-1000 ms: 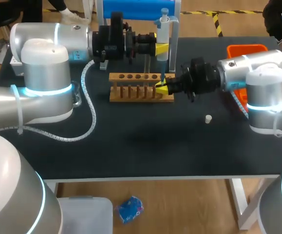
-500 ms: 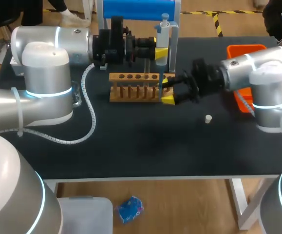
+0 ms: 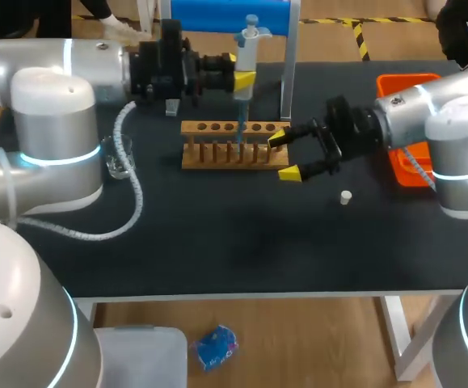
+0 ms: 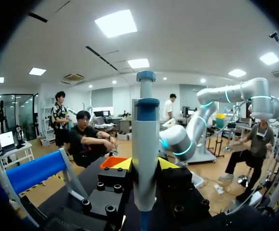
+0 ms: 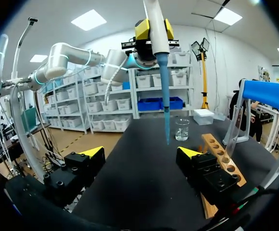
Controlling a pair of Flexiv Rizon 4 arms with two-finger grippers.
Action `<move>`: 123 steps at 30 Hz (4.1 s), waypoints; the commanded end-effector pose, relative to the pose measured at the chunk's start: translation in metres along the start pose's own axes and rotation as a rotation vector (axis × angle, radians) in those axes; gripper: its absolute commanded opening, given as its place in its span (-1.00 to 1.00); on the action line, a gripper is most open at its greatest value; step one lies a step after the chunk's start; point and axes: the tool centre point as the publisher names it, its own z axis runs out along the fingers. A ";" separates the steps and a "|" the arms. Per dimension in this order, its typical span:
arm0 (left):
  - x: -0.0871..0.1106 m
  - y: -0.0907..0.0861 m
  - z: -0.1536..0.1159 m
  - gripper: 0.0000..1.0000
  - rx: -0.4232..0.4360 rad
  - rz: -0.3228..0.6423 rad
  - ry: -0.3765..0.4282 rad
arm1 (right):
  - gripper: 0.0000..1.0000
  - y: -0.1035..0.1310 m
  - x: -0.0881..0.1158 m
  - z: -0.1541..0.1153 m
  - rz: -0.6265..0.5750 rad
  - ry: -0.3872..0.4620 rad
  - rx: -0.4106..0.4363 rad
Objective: Invert the test tube, pick up the pipette, mount the tip to pipette, aspirate from beaker and dispense into the tube, eject the tip, return the pipette, and cap with the stopper.
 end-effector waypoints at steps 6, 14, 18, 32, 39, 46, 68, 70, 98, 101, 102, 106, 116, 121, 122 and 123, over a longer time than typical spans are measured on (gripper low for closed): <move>0.010 -0.002 -0.026 -1.00 0.000 -0.001 -0.013 | 1.00 0.000 0.000 0.000 -0.001 0.000 0.002; 0.010 -0.002 -0.026 -1.00 0.000 -0.001 -0.013 | 1.00 0.000 0.000 0.000 -0.001 0.000 0.002; 0.007 -0.001 -0.031 -1.00 -0.002 -0.009 -0.011 | 1.00 0.000 0.000 0.000 -0.001 0.000 0.002; -0.023 0.004 -0.125 -1.00 0.036 -0.023 -0.125 | 1.00 0.011 -0.001 0.073 0.027 -0.162 0.139; -0.042 0.009 -0.161 -1.00 0.034 -0.028 -0.168 | 1.00 0.003 0.002 0.110 -0.015 -0.290 0.213; -0.052 0.014 -0.173 -1.00 0.027 -0.047 -0.213 | 1.00 -0.004 -0.003 0.125 -0.057 -0.318 0.185; -0.075 0.018 -0.186 -1.00 0.035 -0.039 -0.226 | 1.00 -0.017 -0.028 0.157 -0.055 -0.339 0.232; -0.080 0.021 -0.190 -1.00 0.037 -0.047 -0.231 | 1.00 -0.020 -0.033 0.164 -0.042 -0.341 0.220; -0.101 0.034 -0.213 -1.00 0.049 -0.048 -0.258 | 1.00 -0.046 -0.082 0.236 0.018 -0.387 0.239; -0.105 0.034 -0.214 -1.00 0.060 -0.039 -0.261 | 1.00 -0.046 -0.083 0.236 0.014 -0.384 0.238; -0.106 0.034 -0.214 -1.00 0.059 -0.038 -0.263 | 1.00 -0.046 -0.083 0.236 0.014 -0.384 0.238; -0.112 0.036 -0.215 -1.00 0.056 -0.029 -0.272 | 1.00 -0.046 -0.083 0.236 0.014 -0.384 0.238; -0.116 0.048 -0.220 -1.00 0.058 0.004 -0.317 | 1.00 -0.046 -0.083 0.236 0.014 -0.384 0.238; -0.120 0.056 -0.222 -1.00 0.045 0.021 -0.336 | 1.00 -0.046 -0.083 0.236 0.014 -0.384 0.238; -0.121 0.058 -0.222 -1.00 0.044 0.019 -0.337 | 1.00 -0.046 -0.083 0.236 0.014 -0.384 0.238; -0.122 0.061 -0.222 -1.00 0.030 0.020 -0.342 | 1.00 -0.046 -0.083 0.236 0.014 -0.384 0.238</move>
